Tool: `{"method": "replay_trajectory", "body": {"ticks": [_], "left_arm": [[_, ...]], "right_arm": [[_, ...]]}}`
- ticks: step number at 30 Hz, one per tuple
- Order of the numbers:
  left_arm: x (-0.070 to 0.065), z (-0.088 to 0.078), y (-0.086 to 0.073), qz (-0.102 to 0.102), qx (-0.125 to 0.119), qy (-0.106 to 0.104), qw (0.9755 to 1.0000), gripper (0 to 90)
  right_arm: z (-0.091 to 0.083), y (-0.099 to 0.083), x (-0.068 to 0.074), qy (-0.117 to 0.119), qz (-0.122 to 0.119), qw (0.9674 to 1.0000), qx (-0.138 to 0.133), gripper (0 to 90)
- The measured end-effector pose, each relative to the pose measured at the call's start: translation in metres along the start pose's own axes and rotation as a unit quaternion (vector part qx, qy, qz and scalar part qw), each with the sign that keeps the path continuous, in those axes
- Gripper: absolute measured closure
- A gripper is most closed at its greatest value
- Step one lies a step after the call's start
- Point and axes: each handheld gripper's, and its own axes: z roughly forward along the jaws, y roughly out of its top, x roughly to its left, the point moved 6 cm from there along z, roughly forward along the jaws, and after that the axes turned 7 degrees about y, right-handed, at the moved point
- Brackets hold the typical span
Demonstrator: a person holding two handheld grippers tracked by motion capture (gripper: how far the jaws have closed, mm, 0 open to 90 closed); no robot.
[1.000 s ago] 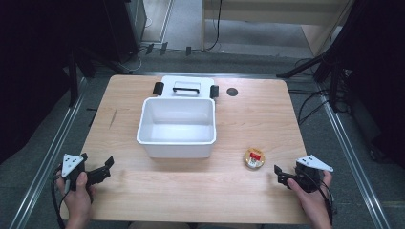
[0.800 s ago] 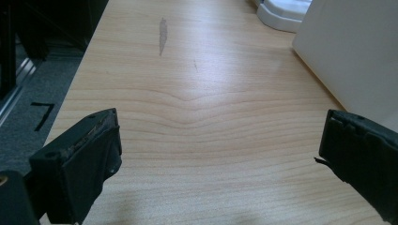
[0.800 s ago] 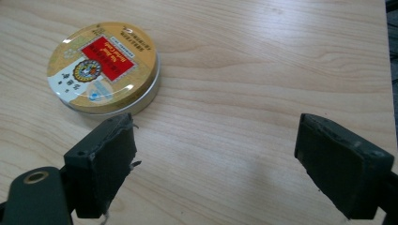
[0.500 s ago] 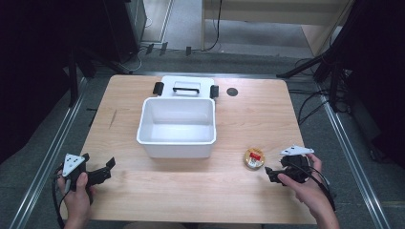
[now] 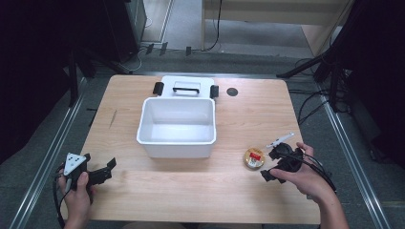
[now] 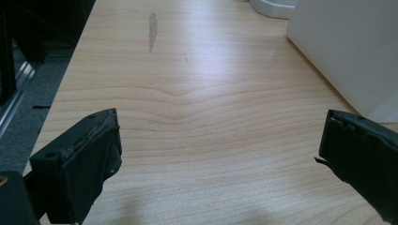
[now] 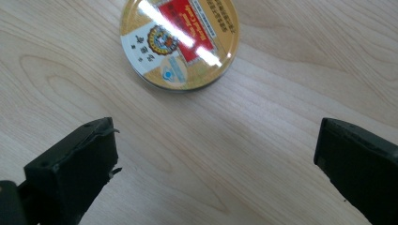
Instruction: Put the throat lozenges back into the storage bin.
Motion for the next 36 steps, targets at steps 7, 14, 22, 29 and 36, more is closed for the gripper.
{"method": "replay_trajectory", "body": {"ticks": [7,14,22,29,36], "left_arm": [[0.000,0.000,0.000,0.000,0.002,-0.002,1.0000,0.0],[0.000,0.000,0.000,0.003,0.004,-0.003,1.0000,0.0],[-0.001,0.001,0.000,0.006,0.007,-0.005,0.9999,0.0],[0.000,0.001,0.000,0.001,0.006,-0.005,1.0000,0.0],[0.000,0.001,-0.001,0.000,0.009,-0.008,0.9999,0.0]], "right_arm": [[0.004,0.016,0.003,-0.005,-0.003,0.9998,0.018,0.0],[0.009,0.026,0.006,0.001,-0.007,0.9996,0.027,0.5],[0.023,0.037,0.011,0.011,-0.006,0.9988,0.047,2.5],[0.029,0.045,0.011,0.006,0.013,0.9987,0.050,4.5],[0.041,0.048,0.011,0.004,0.022,0.9978,0.063,8.4]]}}
